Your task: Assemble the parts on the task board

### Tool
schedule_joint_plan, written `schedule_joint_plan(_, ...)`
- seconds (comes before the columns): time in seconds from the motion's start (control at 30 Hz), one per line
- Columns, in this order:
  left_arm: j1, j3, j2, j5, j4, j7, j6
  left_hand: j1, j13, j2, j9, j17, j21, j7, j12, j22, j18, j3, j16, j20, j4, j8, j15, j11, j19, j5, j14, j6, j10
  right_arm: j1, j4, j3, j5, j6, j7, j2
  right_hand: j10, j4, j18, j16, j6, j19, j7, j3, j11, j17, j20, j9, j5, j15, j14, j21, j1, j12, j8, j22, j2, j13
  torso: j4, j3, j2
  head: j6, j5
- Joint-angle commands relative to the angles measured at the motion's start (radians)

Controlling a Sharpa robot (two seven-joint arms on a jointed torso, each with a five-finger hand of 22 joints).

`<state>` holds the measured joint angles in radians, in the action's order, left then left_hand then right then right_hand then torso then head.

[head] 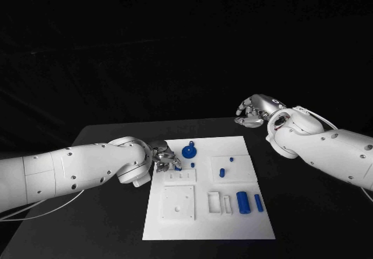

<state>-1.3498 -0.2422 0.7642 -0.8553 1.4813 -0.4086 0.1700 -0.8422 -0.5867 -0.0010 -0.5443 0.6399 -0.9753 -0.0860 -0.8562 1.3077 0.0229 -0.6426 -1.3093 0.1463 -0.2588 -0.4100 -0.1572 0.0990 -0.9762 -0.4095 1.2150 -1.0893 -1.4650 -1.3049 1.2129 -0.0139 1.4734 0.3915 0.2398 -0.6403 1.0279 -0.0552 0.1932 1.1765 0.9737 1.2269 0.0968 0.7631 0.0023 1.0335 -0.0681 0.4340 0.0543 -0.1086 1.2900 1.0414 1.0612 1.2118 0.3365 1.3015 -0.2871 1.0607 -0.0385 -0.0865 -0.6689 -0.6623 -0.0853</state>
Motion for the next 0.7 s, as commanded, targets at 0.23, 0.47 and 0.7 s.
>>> schedule_joint_plan(0.23,0.007,0.001,0.0,-0.032,0.003,-0.018,-0.013,0.008,-0.013,0.009,-0.461,0.005,-0.024,0.114,-0.066,0.011,0.014,-0.007,-0.035,0.132,-0.008,-0.018,-0.051,0.035,-0.008,-0.029,0.032,-0.139,0.032,-0.003,-0.019,-0.002,-0.024,0.006,-0.029,0.016,-0.007,-0.004,0.069,-0.006,0.005,-0.01,0.015,-0.002,-0.002,-0.001,0.001,-0.002,0.007,0.0,-0.007,-0.007,0.002,-0.007,-0.007,-0.002,-0.008,-0.003,-0.0014,0.0014,-0.001,-0.01,-0.005)
schedule_joint_plan(0.47,0.019,0.001,-0.014,-0.034,-0.01,-0.018,-0.005,0.012,-0.015,0.012,-0.477,0.006,-0.034,0.116,-0.086,0.01,0.017,-0.007,-0.046,0.132,-0.006,-0.013,-0.053,0.036,-0.008,-0.028,0.032,-0.148,0.034,-0.003,-0.02,-0.002,-0.024,0.002,-0.029,0.02,-0.007,-0.004,0.069,-0.007,0.005,-0.011,0.015,-0.002,-0.002,-0.002,0.001,-0.002,0.011,0.0,-0.008,-0.008,0.002,-0.008,-0.007,-0.002,-0.007,-0.004,-0.0018,0.0022,-0.003,-0.014,-0.006)
schedule_joint_plan(0.7,0.039,0.001,-0.025,-0.048,-0.025,-0.016,0.011,0.015,-0.015,0.013,-0.489,0.006,-0.043,0.118,-0.1,0.01,0.02,-0.006,-0.055,0.133,-0.002,-0.009,-0.058,0.038,-0.012,-0.027,0.034,-0.154,0.035,-0.003,-0.021,-0.002,-0.024,-0.005,-0.027,0.023,-0.007,-0.003,0.069,-0.007,0.005,-0.011,0.015,-0.002,-0.002,-0.002,0.002,-0.002,0.014,0.001,-0.008,-0.009,0.001,-0.009,-0.008,-0.002,-0.007,-0.005,-0.0019,0.0017,-0.003,-0.018,-0.005)
